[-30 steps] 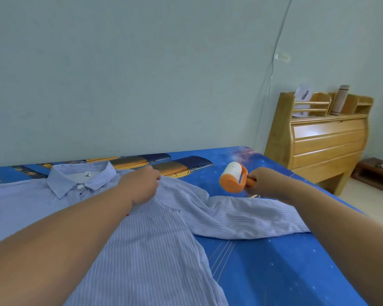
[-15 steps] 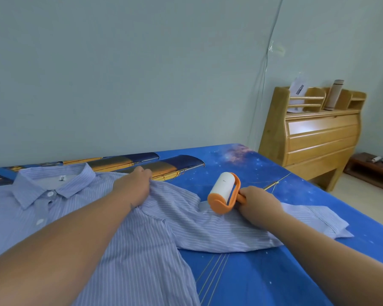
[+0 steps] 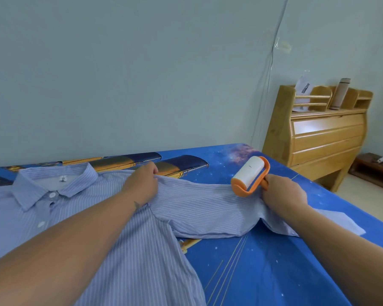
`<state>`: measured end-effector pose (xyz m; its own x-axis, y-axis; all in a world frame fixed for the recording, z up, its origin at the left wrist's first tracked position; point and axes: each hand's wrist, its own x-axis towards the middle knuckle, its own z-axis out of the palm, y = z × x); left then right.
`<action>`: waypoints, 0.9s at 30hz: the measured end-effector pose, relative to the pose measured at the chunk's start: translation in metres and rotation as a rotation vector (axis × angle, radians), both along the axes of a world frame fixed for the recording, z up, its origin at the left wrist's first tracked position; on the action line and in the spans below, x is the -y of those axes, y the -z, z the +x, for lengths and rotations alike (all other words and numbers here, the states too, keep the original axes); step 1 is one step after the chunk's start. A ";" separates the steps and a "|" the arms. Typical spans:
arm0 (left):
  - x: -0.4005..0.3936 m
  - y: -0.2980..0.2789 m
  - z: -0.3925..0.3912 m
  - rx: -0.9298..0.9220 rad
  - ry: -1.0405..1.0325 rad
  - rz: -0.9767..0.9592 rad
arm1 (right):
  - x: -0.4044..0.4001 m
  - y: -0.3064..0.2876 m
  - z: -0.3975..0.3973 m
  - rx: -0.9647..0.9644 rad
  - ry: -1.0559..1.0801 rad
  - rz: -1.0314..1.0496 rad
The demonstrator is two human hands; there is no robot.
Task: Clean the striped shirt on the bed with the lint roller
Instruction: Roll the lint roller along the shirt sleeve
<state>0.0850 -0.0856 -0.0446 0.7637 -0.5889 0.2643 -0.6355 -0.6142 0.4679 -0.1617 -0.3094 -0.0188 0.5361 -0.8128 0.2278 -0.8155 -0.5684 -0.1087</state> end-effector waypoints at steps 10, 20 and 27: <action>-0.023 -0.014 -0.015 0.037 0.101 0.049 | -0.024 -0.034 0.002 -0.042 -0.372 0.091; -0.060 -0.003 -0.054 0.068 -0.005 0.140 | -0.116 -0.042 0.060 -0.340 -0.745 0.079; -0.071 0.000 -0.065 0.059 0.028 0.209 | -0.137 -0.028 0.081 -0.507 -0.774 -0.050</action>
